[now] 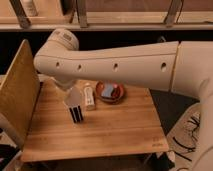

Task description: Place the ceramic cup over the eraser

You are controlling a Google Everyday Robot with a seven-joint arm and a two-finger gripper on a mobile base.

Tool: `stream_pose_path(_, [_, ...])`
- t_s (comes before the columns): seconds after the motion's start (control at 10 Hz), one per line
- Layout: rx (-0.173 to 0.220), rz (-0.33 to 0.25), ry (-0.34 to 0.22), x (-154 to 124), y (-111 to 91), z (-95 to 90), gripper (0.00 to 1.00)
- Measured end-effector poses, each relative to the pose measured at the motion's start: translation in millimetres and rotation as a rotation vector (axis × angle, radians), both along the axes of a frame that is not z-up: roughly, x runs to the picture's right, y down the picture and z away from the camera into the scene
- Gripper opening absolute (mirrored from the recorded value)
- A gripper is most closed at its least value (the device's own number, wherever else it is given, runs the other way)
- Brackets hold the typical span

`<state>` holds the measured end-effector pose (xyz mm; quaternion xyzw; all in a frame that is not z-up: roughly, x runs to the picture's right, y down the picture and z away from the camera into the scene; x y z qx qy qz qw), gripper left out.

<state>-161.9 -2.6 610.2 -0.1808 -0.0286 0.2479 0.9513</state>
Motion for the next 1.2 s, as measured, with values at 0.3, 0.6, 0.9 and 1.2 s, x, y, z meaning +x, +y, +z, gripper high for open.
stream_pose_path(0.3, [-0.049,-0.048,-0.037,-15,13,7.1,0.0])
stream_pose_path(0.6, [-0.088,-0.072,-0.05,-21,20,19.7,0.0])
stream_pose_path(0.9, [-0.111,-0.079,-0.045,-23,21,36.0,0.0])
stream_pose_path(1.2, [-0.12,-0.083,-0.012,-15,19,53.7,0.0])
